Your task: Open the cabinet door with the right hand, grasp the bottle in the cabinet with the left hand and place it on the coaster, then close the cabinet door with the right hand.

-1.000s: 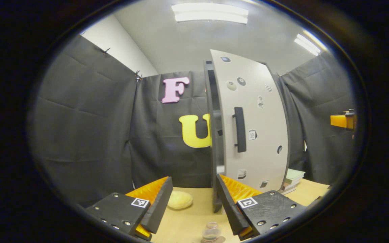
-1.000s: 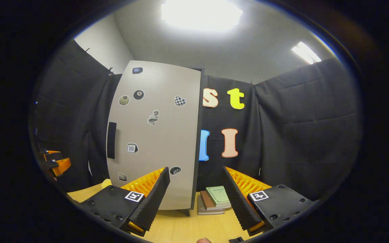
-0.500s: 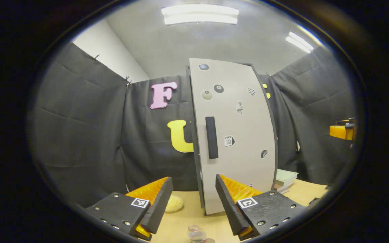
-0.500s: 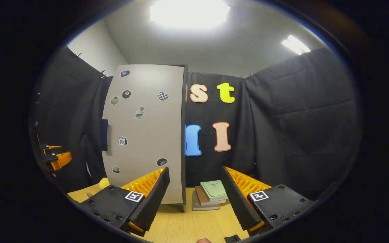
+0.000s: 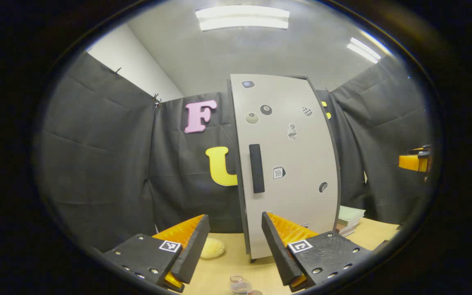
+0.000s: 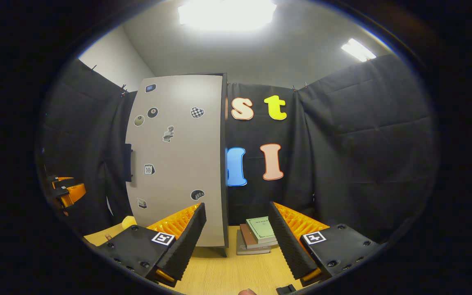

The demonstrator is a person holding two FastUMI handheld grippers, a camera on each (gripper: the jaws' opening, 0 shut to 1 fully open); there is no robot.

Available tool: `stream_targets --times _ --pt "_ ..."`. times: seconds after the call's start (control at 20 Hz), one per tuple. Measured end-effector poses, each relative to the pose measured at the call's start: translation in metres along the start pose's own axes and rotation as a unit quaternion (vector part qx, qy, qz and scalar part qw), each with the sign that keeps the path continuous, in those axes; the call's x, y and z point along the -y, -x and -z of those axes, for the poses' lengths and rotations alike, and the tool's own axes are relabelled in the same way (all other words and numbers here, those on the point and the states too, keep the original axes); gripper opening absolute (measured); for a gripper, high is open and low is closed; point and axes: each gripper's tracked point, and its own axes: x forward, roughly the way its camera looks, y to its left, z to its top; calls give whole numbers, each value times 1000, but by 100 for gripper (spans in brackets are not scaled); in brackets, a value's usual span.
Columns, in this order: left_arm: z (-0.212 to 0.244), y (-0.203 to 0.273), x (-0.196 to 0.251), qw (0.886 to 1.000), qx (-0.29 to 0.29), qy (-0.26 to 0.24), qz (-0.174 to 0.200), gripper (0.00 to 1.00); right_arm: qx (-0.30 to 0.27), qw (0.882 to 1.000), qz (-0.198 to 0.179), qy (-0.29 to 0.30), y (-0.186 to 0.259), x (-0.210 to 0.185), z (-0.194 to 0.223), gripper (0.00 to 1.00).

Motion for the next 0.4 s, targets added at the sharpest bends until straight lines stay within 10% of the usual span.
stream_targets --times 0.4 --pt "3 5 -11 1000 0 9 -2 80 1 1000 -6 17 14 -12 -12 98"
